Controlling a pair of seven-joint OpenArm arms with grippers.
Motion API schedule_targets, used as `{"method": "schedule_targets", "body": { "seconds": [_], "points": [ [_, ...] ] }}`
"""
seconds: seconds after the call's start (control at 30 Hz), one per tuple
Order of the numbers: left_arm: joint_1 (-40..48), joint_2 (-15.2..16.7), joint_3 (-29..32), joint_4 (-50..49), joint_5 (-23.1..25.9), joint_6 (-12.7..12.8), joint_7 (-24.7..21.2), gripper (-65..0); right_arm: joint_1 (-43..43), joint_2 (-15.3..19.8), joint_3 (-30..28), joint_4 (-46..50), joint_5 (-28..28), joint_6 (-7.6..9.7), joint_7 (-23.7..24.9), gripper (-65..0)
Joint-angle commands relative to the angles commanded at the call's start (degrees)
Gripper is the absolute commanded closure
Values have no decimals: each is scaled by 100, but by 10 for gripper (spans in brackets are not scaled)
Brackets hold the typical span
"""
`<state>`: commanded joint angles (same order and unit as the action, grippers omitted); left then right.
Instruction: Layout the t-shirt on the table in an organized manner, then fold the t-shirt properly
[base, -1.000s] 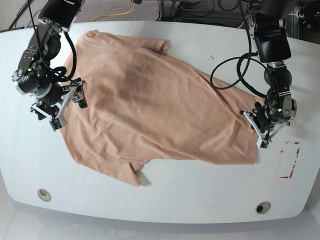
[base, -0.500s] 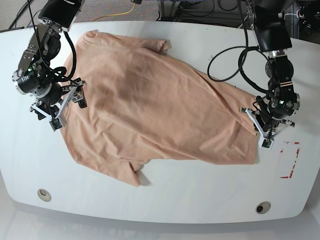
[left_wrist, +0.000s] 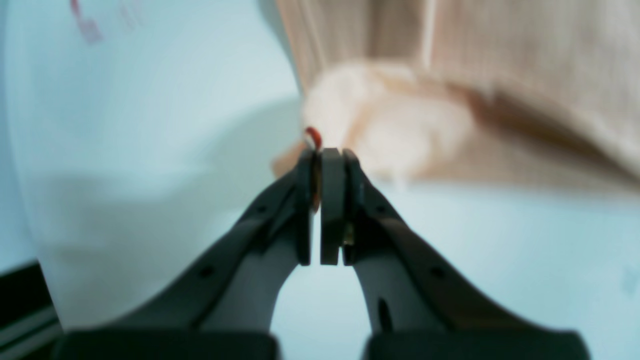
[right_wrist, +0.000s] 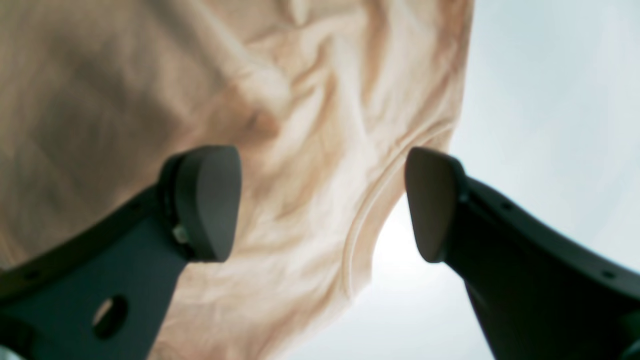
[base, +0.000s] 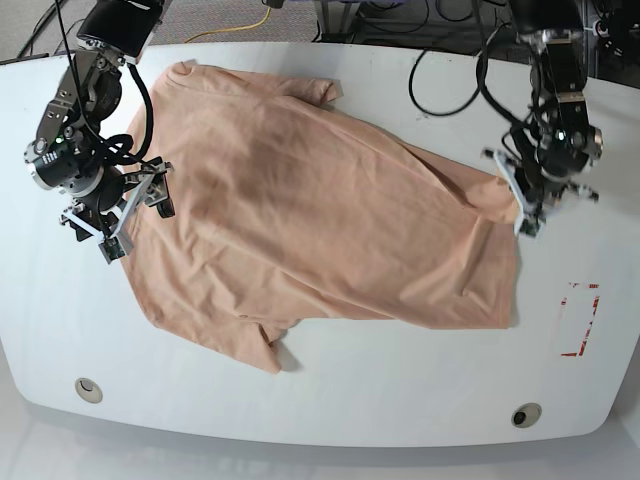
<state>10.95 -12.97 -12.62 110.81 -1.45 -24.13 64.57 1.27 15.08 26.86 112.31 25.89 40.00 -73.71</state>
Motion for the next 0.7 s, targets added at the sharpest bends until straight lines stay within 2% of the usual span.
{"method": "schedule_targets", "body": {
  "seconds": [0.17,0.3,0.5,0.7],
  "points": [
    [440,-114,-9,0,0,0,0,0,-9,0,0,0,0,0,0,-490],
    [756,-123,-246,0,0,0,-9,0,-26,0,9,0,0,0,0,-490],
    [853,-158,-422,-9,0,-9,0,0,-35,0,9,0,0,0,0,-490],
    [1020,-554,-431,-26,0,-9,9,0,-35,0,9,0,0,0,0,-490]
  ]
}}
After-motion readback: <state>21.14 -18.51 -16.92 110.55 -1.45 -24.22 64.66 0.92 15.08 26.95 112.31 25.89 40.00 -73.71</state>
